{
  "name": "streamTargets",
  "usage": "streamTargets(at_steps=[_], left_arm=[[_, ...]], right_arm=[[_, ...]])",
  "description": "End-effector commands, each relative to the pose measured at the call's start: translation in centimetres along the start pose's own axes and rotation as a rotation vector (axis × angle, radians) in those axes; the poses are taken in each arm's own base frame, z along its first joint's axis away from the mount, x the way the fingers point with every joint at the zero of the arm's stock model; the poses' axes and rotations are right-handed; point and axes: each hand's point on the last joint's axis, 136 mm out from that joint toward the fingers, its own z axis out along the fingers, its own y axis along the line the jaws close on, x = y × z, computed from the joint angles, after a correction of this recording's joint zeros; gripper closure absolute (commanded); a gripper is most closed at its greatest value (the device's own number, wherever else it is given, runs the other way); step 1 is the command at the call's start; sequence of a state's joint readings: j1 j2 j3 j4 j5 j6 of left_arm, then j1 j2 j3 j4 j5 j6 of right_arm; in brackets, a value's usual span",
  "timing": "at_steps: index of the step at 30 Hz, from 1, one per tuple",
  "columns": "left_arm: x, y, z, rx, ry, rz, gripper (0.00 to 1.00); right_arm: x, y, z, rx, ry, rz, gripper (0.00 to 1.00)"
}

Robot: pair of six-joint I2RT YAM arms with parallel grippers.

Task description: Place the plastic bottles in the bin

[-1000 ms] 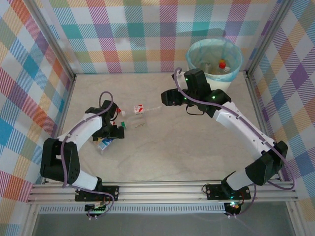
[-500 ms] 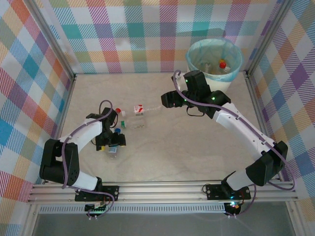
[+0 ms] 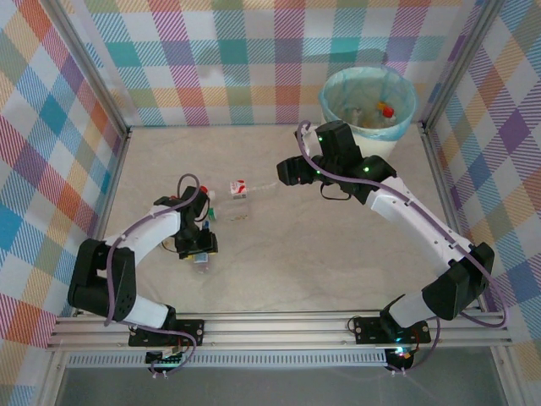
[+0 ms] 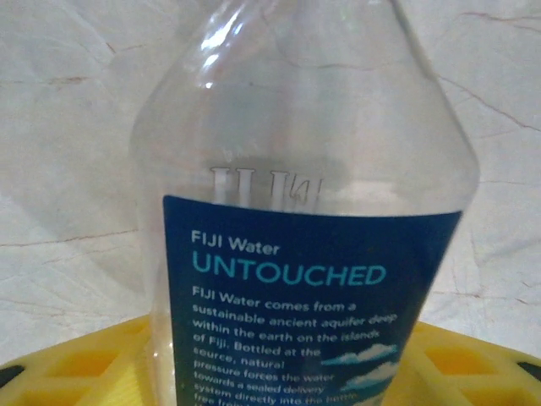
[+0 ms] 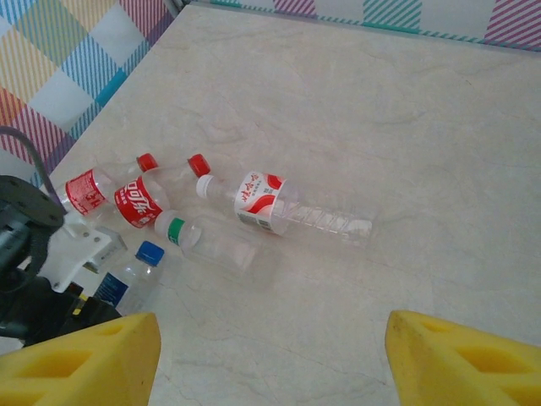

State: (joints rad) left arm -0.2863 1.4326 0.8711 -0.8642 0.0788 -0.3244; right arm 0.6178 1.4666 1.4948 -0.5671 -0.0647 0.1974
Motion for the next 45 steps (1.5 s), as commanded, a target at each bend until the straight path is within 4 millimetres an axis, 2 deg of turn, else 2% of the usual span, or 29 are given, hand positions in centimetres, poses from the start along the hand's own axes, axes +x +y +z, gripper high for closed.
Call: streamTargets(at_steps=[1, 5, 10, 14, 18, 22, 28, 34, 41, 45], left_arm=[[-0.5, -0.3, -3.6, 0.024, -0.103, 0.019, 0.42], [-1.9, -2.6, -9.3, 0.153, -0.302, 0.114, 0.42], [-2.5, -6.2, -18.2, 0.373, -0.612, 0.298, 0.45], [-1.6, -8.9, -24.1, 0.534, -0.82, 0.488, 0.45], [0.6, -11.1, -27.7, 0.679, -0.899, 0.67, 0.47], [1.9, -12.4, -29.1, 0.772, -0.897, 0.746, 0.49], [4.0, -13.6, -29.2, 0.88, -0.822, 0.856, 0.49], [5.2, -14.2, -28.9, 0.938, -0.753, 0.91, 0.49], [5.3, -14.1, -28.3, 0.921, -0.752, 0.919, 0.47], [5.4, -14.1, -28.1, 0.93, -0.739, 0.92, 0.47]], right_arm=[[-2.3, 1.2, -2.7, -0.022, -0.078, -0.021, 0.29], [-3.3, 2.5, -3.4, -0.087, -0.113, -0.018, 0.29], [-4.8, 7.1, -4.8, -0.34, -0.156, -0.038, 0.29], [-5.8, 11.2, -5.9, -0.601, -0.167, -0.041, 0.29], [-5.7, 14.2, -6.2, -0.741, -0.119, -0.062, 0.28], [-4.6, 16.9, -6.5, -0.807, -0.075, -0.149, 0.27], [-3.5, 18.8, -6.2, -0.845, -0.046, -0.198, 0.27], [-3.0, 19.2, -5.4, -0.827, -0.001, -0.22, 0.29], [-3.0, 18.8, -5.0, -0.791, -0.007, -0.246, 0.49], [-3.0, 18.7, -5.1, -0.78, -0.009, -0.248, 0.52]])
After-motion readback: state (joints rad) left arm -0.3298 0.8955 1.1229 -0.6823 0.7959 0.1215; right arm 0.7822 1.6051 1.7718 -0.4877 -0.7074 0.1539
